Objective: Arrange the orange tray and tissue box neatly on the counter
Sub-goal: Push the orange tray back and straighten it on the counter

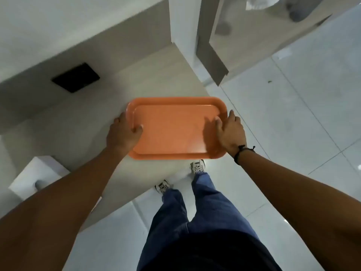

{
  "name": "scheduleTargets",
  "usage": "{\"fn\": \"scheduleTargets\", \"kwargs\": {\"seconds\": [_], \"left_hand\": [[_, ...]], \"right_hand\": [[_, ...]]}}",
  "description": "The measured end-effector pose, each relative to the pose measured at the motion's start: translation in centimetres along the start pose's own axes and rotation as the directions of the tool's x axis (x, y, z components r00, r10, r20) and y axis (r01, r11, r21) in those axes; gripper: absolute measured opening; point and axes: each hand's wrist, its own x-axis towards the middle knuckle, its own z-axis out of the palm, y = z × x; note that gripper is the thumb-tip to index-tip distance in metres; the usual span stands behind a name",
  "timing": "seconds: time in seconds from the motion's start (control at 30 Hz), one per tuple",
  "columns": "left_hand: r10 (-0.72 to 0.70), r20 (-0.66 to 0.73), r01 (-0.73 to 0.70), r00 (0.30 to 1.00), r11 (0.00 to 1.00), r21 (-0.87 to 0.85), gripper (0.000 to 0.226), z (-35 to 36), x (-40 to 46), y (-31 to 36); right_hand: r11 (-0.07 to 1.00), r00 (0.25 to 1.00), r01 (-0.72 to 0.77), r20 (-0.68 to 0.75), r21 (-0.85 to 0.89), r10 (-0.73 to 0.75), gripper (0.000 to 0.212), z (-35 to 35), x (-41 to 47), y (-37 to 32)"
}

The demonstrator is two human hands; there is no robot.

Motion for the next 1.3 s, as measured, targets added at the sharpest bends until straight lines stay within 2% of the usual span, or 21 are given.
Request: {"fn": "scheduleTargets", "kwargs": {"seconds": [0.1,0.27,0.5,0.77,1.03,1.3], "left_hand": [[-0.049,0.006,0.049,0.999,0.999,-0.016,0.066,0.6,0.3,-0.1],[-0.088,0.015,0.088,0.996,0.994,-0.067,0.057,0.7,0.5,-0.1],[-0.183,-0.040,0.175,0.982,0.971,-0.161,0.059,0.6,0.0,-1.8],[-0.370,-0.120,0.331,0.921,0.908,-0.256,0.060,-1.2,-0.8,-8.1],[-0.435,-0.150,0.371,0.888,0.870,-0.325,0.056,-3.8,0.1,-12.4],[-0.434,-0.150,0.366,0.888,0.867,-0.339,0.054,-3.9,0.8,-13.4]], "right_hand": [[0.998,0.998,-0.061,-0.020,-0.020,0.060,0.041,1.0,0.8,0.7],[0.992,0.992,-0.125,-0.016,-0.023,0.124,0.027,1.3,1.7,0.7],[0.996,1.000,-0.024,0.010,-0.080,0.025,0.026,1.3,4.7,-2.4],[0.979,0.981,0.172,0.107,-0.111,-0.160,0.035,4.7,8.2,-11.7],[0.943,0.945,0.308,0.153,-0.127,-0.288,0.036,8.4,10.3,-18.1],[0.928,0.934,0.341,0.165,-0.152,-0.316,0.037,9.4,11.1,-19.1]]}}
